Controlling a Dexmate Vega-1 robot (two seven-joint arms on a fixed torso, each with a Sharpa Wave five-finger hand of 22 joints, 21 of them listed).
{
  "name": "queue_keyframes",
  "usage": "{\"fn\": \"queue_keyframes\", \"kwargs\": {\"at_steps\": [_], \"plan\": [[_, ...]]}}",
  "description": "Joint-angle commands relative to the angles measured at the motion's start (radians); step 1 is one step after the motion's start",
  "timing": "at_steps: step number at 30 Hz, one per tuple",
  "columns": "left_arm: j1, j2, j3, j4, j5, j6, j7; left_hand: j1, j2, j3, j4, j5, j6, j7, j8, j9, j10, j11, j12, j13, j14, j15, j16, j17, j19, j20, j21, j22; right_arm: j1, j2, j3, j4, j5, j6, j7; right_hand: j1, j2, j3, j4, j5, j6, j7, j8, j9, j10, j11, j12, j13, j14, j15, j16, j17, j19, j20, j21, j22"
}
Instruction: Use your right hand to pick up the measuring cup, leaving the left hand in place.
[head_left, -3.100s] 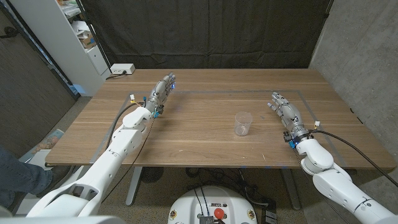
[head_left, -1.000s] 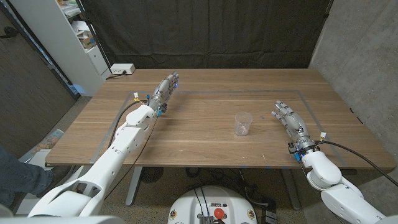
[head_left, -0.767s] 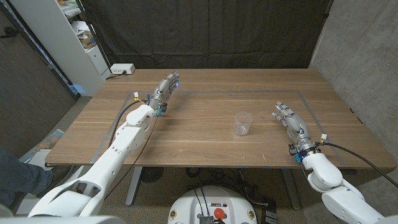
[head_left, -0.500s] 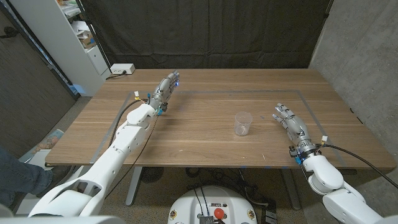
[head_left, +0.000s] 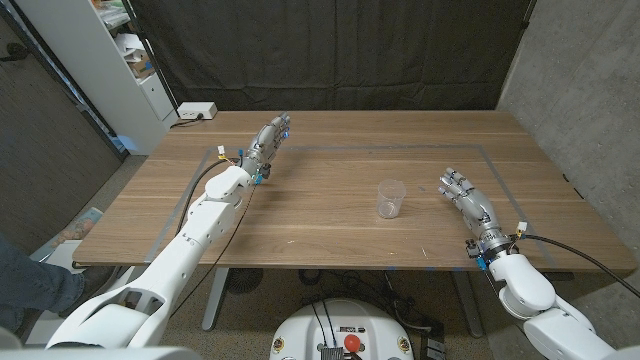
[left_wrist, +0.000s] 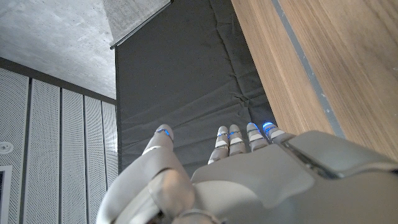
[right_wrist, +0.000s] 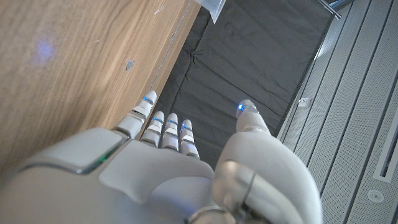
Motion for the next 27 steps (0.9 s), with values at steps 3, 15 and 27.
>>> {"fn": "queue_keyframes", "kwargs": {"at_steps": [3, 15, 27], "plan": [[-0.001, 0.001, 0.001, -0.001, 0.002, 0.002, 0.001, -0.001, 0.010, 0.003, -0.008, -0.006, 0.005, 0.006, -0.002, 0.004, 0.004, -0.005, -0.002, 0.002, 0.001, 0.000, -0.002, 0.002, -0.005, 0.001, -0.002, 0.006, -0.031, -0.064, 0.003, -0.044, -0.059, -0.055, 0.002, 0.014, -0.032, -0.009, -0.004, 0.024, -0.025, -0.017, -0.003, 0.004, -0.028, -0.006, -0.008, 0.005, -0.026, 0.006, -0.007, 0.003, -0.026, 0.006, -0.002, 0.004], [-0.012, -0.002, 0.004, 0.013, 0.002, 0.002, -0.010, -0.002, 0.010, 0.003, -0.009, -0.006, 0.006, 0.006, -0.001, 0.004, 0.005, -0.003, -0.002, 0.002, 0.000, -0.001, -0.002, 0.002, -0.006, 0.002, -0.002, 0.006, -0.047, -0.073, 0.007, -0.064, -0.107, -0.070, -0.028, 0.035, -0.062, -0.017, -0.004, 0.053, -0.077, -0.023, -0.010, 0.005, -0.071, -0.008, -0.013, 0.005, -0.047, 0.012, -0.009, 0.003, -0.047, 0.020, -0.003, 0.004], [-0.016, -0.002, 0.004, 0.009, 0.004, 0.002, -0.011, -0.002, 0.011, 0.003, -0.010, -0.006, 0.009, 0.006, 0.000, 0.004, 0.006, -0.003, -0.002, 0.002, 0.001, 0.000, -0.002, 0.002, -0.007, 0.003, -0.003, 0.006, -0.054, -0.076, 0.001, -0.090, -0.202, -0.108, -0.084, 0.084, -0.094, -0.024, -0.002, 0.110, -0.191, -0.014, -0.014, 0.006, -0.161, -0.007, -0.016, 0.006, -0.085, 0.030, -0.010, 0.004, -0.065, 0.036, 0.000, 0.003]]}}
